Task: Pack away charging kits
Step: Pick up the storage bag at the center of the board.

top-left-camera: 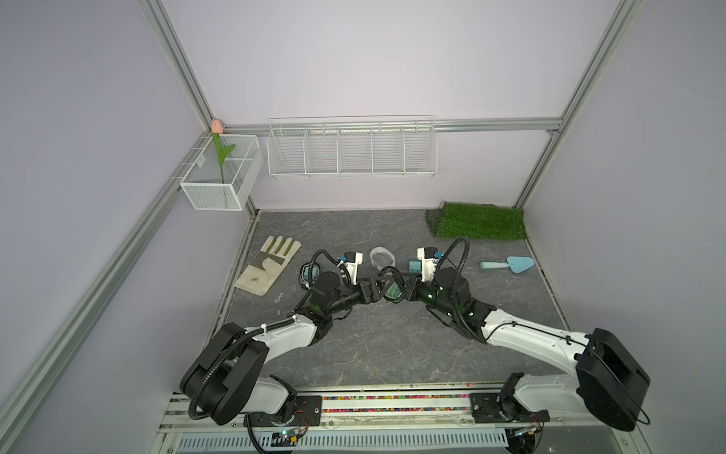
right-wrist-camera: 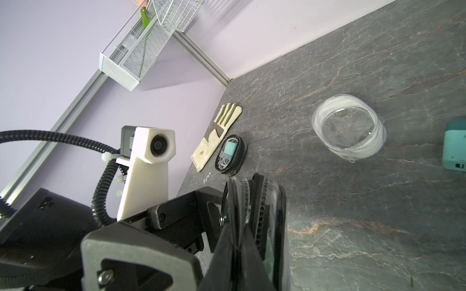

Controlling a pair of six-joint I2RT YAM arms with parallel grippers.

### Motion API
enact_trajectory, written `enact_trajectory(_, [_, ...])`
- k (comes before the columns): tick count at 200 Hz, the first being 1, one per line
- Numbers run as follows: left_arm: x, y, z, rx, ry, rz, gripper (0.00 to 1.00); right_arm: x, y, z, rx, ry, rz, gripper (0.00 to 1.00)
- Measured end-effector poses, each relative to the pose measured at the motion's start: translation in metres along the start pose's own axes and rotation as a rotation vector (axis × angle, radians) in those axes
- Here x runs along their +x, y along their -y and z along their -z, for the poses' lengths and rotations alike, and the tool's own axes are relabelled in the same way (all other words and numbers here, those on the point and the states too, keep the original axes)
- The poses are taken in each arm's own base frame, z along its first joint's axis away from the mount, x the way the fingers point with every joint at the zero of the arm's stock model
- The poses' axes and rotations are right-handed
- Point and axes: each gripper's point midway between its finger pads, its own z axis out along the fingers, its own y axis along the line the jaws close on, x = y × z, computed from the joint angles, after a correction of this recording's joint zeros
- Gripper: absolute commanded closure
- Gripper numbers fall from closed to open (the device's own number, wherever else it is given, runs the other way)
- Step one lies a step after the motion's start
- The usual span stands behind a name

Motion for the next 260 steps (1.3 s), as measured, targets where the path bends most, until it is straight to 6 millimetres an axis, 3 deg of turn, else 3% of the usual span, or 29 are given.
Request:
enact_trajectory(54, [-0.002,-0.013,0.003,0.041,0.007,0.061,0.10,0.000,0.002,0.001,0.015,0.002,0.007,0.91])
enact_trajectory(105, [-0.005,0.004,0.003,0.127,0.012,0.043,0.13,-0.003,0.003,0.003,0.025,0.014,0.011,0.92])
enact_trajectory(145, [-0.004,0.008,0.003,0.144,0.008,0.036,0.15,-0.013,-0.007,0.002,0.000,0.038,0.012,0.92])
enact_trajectory(174, [0.001,0.002,0.000,0.136,-0.007,0.047,0.09,-0.023,-0.017,0.002,-0.028,0.066,0.014,0.93])
enact_trajectory(243, [0.000,0.011,0.001,0.183,-0.007,0.053,0.34,-0.024,-0.018,0.001,-0.032,0.069,0.013,0.93])
enact_trajectory(260, [-0.001,0.015,0.002,0.193,-0.006,0.047,0.34,-0.023,-0.017,-0.002,-0.034,0.072,0.011,0.92])
